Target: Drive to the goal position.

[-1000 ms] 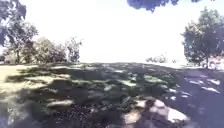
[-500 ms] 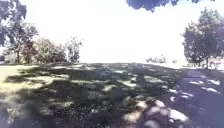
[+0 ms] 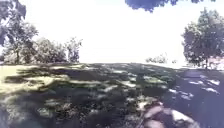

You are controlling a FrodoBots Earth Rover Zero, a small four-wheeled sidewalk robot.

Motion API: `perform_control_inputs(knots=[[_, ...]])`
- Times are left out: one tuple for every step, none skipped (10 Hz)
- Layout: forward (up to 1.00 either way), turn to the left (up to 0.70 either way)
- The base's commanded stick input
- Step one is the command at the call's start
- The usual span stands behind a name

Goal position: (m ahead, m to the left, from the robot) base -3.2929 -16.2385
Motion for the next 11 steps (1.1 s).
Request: perform_control_inputs(knots=[[0.0,-0.85],[0.0,-0.85],[0.0,-0.85],[0.0,-0.85],[0.0,-0.85],[0.0,-0.85],[0.0,-0.85],[0.0,-0.85],[0.0,-0.85],[0.0,-0.85],[0.0,-0.85]])
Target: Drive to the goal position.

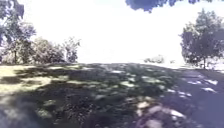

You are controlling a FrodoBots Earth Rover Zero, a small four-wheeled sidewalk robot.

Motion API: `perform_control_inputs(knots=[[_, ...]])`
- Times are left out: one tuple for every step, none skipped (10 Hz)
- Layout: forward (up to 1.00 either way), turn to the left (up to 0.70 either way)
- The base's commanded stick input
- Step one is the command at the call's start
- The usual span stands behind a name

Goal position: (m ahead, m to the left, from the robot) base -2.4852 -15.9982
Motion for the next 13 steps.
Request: perform_control_inputs(knots=[[0.0,-0.85],[0.0,-0.85],[0.0,-0.85],[0.0,-0.85],[0.0,-0.85],[0.0,-0.85],[0.0,-0.85],[0.0,-0.85],[0.0,-0.85],[0.0,-0.45],[0.0,-0.06],[0.0,0.0],[0.0,0.0]])
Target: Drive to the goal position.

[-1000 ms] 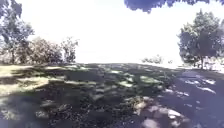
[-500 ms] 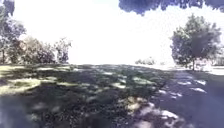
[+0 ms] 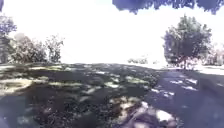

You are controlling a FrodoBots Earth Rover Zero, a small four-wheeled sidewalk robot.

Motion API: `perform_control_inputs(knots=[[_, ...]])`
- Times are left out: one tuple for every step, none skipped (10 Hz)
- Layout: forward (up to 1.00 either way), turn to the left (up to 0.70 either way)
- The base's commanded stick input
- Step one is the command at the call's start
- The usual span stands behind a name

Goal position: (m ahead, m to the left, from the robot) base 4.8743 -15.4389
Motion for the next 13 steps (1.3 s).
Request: perform_control_inputs(knots=[[0.0,0.0],[0.0,0.0],[0.0,0.0],[0.0,0.0],[0.0,0.0],[0.0,0.0],[0.0,0.0],[0.0,-0.04],[0.0,-0.45],[0.0,-0.85],[0.0,-0.85],[0.0,-0.85],[0.0,-0.85]])
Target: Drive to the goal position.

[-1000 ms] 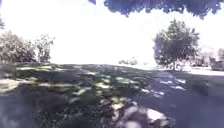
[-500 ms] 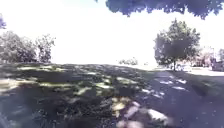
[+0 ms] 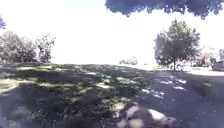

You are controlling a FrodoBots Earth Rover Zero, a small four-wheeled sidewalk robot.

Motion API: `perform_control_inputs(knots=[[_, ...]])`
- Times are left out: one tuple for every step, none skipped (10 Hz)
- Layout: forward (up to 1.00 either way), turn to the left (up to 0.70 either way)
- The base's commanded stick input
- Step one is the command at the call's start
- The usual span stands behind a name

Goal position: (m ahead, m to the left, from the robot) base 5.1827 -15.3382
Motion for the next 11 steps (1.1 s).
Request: perform_control_inputs(knots=[[0.0,-0.85],[0.0,-0.85],[0.0,-0.85],[0.0,-0.85],[0.0,-0.85],[0.0,-0.85],[0.0,-0.85],[0.0,-0.85],[0.0,-0.85],[0.0,-0.85],[0.0,-0.85]])
